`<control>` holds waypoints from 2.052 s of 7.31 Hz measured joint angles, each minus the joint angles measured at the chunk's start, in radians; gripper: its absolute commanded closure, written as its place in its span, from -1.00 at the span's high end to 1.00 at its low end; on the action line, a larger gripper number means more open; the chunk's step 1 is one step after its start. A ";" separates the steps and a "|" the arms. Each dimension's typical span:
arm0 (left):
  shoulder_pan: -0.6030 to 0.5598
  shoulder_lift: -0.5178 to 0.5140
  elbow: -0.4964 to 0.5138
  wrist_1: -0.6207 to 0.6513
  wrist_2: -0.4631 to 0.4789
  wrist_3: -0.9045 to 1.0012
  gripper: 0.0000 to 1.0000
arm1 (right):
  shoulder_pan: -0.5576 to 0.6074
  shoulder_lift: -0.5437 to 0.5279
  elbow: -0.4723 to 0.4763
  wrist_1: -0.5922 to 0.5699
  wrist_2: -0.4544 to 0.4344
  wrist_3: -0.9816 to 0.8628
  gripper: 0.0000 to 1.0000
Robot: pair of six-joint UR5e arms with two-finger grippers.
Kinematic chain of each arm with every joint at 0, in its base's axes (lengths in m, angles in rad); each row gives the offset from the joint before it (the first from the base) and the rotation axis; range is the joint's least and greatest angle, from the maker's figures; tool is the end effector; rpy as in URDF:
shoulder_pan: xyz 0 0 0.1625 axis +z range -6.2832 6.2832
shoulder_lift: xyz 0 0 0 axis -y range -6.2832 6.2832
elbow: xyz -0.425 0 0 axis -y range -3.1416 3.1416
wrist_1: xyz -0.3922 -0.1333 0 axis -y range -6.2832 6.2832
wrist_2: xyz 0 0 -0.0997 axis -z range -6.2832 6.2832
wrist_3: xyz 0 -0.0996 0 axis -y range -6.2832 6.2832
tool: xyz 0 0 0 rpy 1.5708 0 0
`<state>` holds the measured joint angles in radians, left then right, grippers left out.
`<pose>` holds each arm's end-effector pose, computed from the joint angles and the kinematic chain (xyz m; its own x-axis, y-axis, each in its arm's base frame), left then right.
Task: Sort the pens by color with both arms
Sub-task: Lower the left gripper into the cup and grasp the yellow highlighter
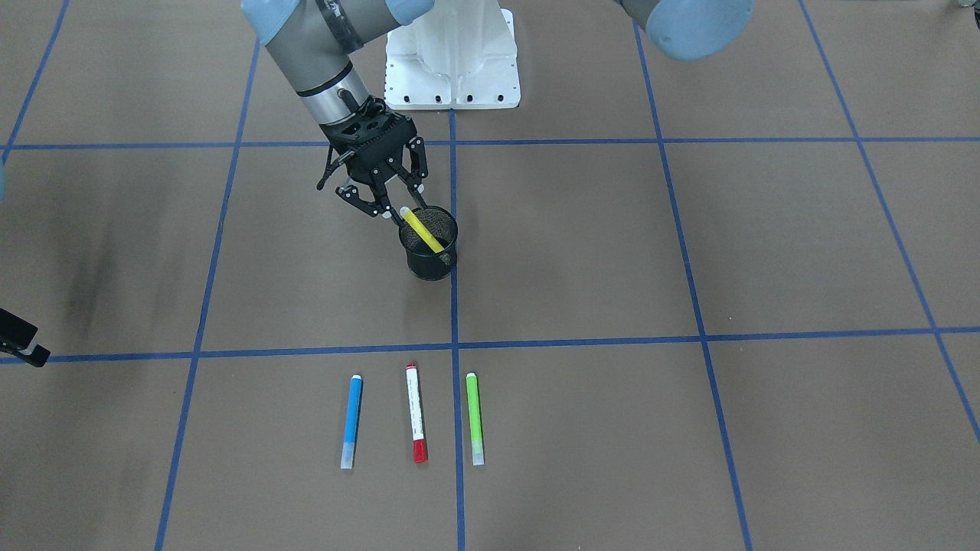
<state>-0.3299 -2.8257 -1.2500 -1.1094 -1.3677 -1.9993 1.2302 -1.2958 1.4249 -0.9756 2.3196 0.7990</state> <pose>0.6791 -0.3947 0.0206 0.5982 -0.6350 -0.4888 0.7176 0.6959 -0.0258 -0.1478 -0.6132 0.5096 0.5557 0.0387 0.8305 -0.2123 0.9724 0.0967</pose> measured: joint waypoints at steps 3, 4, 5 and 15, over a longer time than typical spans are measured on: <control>0.005 0.013 0.000 -0.005 0.000 -0.001 0.13 | 0.000 0.001 0.001 0.000 0.000 0.000 1.00; 0.006 0.013 0.000 -0.006 -0.001 -0.003 0.06 | 0.000 0.001 0.000 0.000 0.000 0.000 1.00; 0.007 0.014 0.000 -0.007 -0.002 -0.005 0.06 | 0.000 0.002 0.000 0.000 0.000 0.001 1.00; 0.021 0.017 -0.005 -0.025 -0.007 -0.015 -1.00 | -0.002 0.013 0.000 -0.002 -0.002 0.024 1.00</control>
<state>-0.3085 -2.8083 -1.2548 -1.1344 -1.3749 -2.0143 1.2287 -1.2829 1.4251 -0.9771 2.3178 0.8231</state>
